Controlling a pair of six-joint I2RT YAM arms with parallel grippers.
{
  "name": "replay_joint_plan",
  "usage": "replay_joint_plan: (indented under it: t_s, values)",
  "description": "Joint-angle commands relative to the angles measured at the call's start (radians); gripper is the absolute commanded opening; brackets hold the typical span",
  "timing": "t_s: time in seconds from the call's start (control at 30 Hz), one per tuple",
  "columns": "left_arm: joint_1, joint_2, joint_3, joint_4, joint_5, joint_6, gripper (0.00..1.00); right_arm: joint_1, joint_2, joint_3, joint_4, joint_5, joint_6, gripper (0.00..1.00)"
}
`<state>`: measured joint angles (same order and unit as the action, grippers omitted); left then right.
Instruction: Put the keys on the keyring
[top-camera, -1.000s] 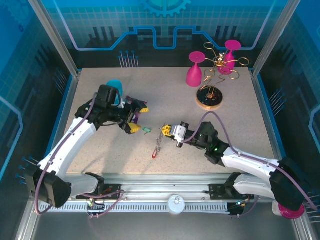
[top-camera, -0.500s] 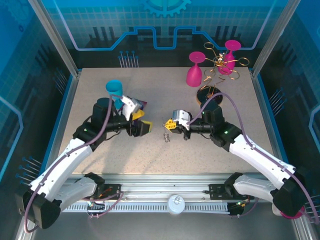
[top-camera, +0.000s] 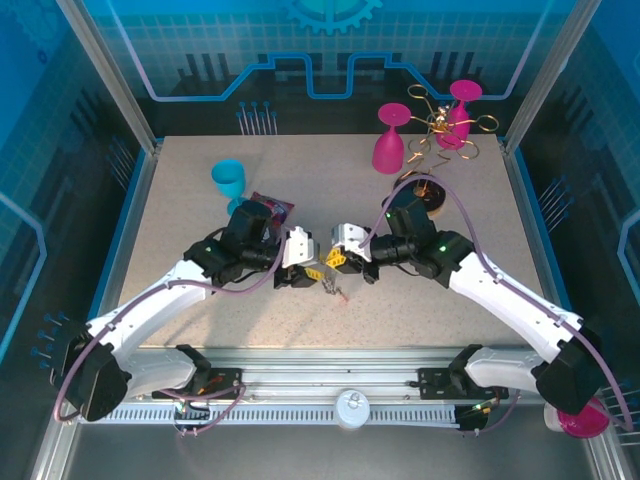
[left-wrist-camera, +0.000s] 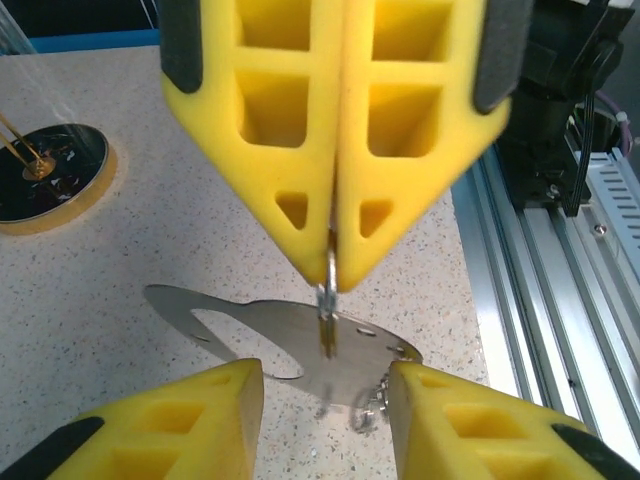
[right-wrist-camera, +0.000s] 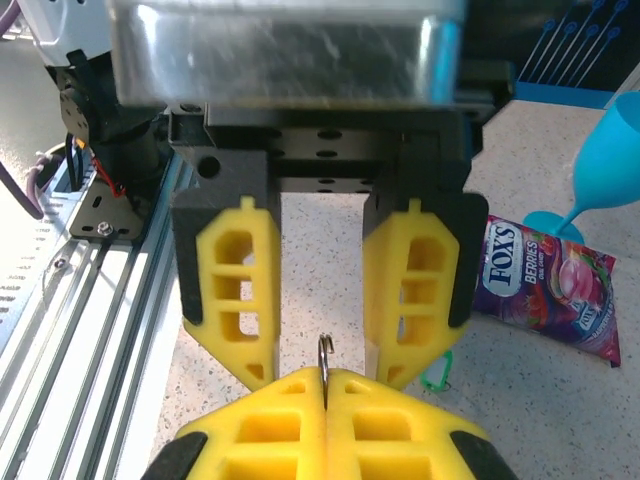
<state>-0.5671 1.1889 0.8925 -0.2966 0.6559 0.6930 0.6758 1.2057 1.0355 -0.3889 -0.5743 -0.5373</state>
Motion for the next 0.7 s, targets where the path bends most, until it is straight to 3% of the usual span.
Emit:
replay_joint_plan:
  t_s: [0.0, 0.2, 0.5, 0.6, 0.63, 0.67]
  values:
    - [-0.009, 0.012, 0.037, -0.008, 0.048, 0.048, 0.33, 0.026, 0.021, 0.050, -0.066, 0.021, -0.054, 0.00]
    - [-0.011, 0.008, 0.026, 0.009, 0.057, 0.033, 0.28, 0.048, 0.048, 0.072, -0.107, 0.058, -0.084, 0.00]
    - [-0.015, 0.001, 0.016, 0.021, 0.060, 0.031, 0.00, 0.075, 0.066, 0.089, -0.121, 0.082, -0.087, 0.00]
    - [-0.015, -0.004, 0.011, 0.026, 0.043, 0.038, 0.00, 0.062, 0.035, 0.061, -0.074, 0.084, -0.050, 0.00]
    - [-0.015, -0.009, 0.004, 0.035, 0.038, 0.037, 0.00, 0.051, 0.015, 0.040, -0.049, 0.084, -0.029, 0.06]
    - [-0.016, -0.016, -0.006, 0.054, 0.032, 0.037, 0.00, 0.032, -0.016, 0.007, 0.002, 0.080, 0.002, 0.19]
